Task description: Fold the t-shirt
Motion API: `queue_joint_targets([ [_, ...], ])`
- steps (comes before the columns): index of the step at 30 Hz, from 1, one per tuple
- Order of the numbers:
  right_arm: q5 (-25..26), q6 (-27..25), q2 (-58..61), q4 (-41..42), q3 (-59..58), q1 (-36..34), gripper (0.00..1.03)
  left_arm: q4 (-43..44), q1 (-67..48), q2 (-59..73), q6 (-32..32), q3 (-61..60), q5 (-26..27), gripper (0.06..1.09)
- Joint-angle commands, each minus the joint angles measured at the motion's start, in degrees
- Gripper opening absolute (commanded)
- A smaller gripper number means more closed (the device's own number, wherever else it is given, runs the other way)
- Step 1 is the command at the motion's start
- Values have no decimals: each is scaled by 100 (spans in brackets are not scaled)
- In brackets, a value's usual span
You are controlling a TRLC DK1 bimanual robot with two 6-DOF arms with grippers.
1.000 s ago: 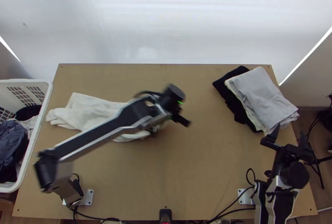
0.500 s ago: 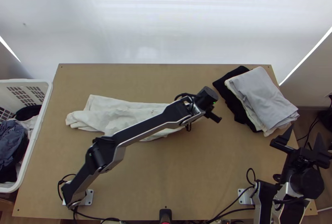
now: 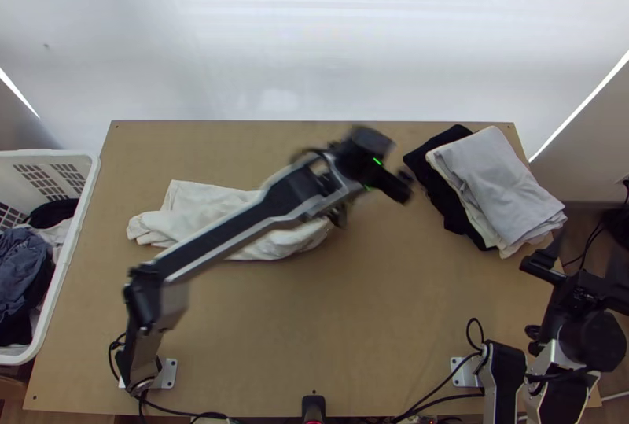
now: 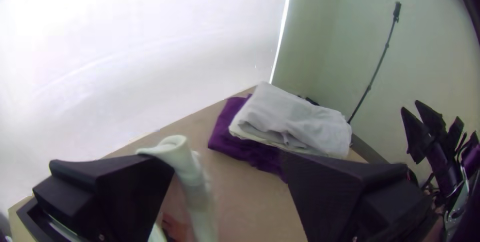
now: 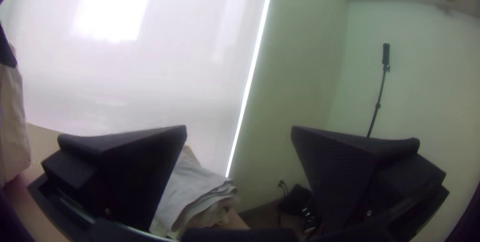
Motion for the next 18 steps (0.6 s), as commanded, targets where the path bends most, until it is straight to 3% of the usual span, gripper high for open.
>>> queue_joint_targets([
  [1, 217, -502, -13, 434, -31, -10, 96, -463, 457, -977, 39, -35, 216, 104],
  [4, 217, -810, 5, -164, 162, -10, 96, -577, 413, -1073, -102, -53, 234, 104],
  [6, 199, -1258, 101, -981, 417, 86, 96, -691, 299, -1029, -181, -106, 234, 104],
  [10, 156, -1311, 75, -1544, 452, 658, 96, -1324, -52, -572, 250, -194, 234, 103],
  [11, 164, -1267, 66, -1631, 443, 754, 96, -1640, -175, -432, 443, -185, 234, 100],
  [12, 156, -1214, 66, -1684, 452, 781, 96, -1913, -316, -256, 654, -194, 181, 91],
  [14, 156, -1100, 110, -1798, 496, 789, 96, -2185, -545, 87, 848, -202, -311, 90],
  [16, 156, -1003, 136, -1851, 549, 789, 96, -2300, -738, 377, 1138, -185, -935, 101],
  [18, 156, -959, 207, -1921, 602, 789, 97, -2431, -764, 561, 1287, -158, -1093, 102],
])
